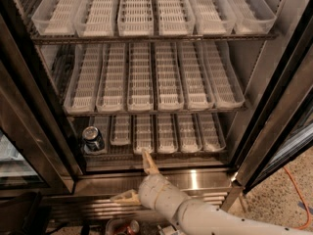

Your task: Pick pepsi can from bottom shelf of fridge

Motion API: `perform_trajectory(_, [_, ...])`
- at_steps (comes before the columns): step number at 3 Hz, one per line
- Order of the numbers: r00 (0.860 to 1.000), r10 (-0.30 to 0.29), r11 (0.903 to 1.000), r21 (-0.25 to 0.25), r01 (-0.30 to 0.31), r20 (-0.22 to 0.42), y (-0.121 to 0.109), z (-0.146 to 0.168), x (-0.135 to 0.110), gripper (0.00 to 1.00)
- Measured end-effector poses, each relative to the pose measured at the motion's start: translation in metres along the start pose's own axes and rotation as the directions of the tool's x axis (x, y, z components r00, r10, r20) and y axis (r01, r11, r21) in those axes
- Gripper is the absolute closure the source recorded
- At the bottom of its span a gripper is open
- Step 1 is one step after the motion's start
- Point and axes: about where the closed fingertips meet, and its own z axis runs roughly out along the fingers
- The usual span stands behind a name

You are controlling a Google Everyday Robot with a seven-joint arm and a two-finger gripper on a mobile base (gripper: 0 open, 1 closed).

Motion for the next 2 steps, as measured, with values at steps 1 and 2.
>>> perform_trajectory(1, [0.993, 0.032, 0.9966, 0.072, -0.04, 0.118, 0.021, 0.028, -0.021, 0.0])
perform_trajectory(2, [0.98, 0.063, 0.9881, 0.127, -0.088, 0.187, 0.032, 0.056, -0.038, 0.0])
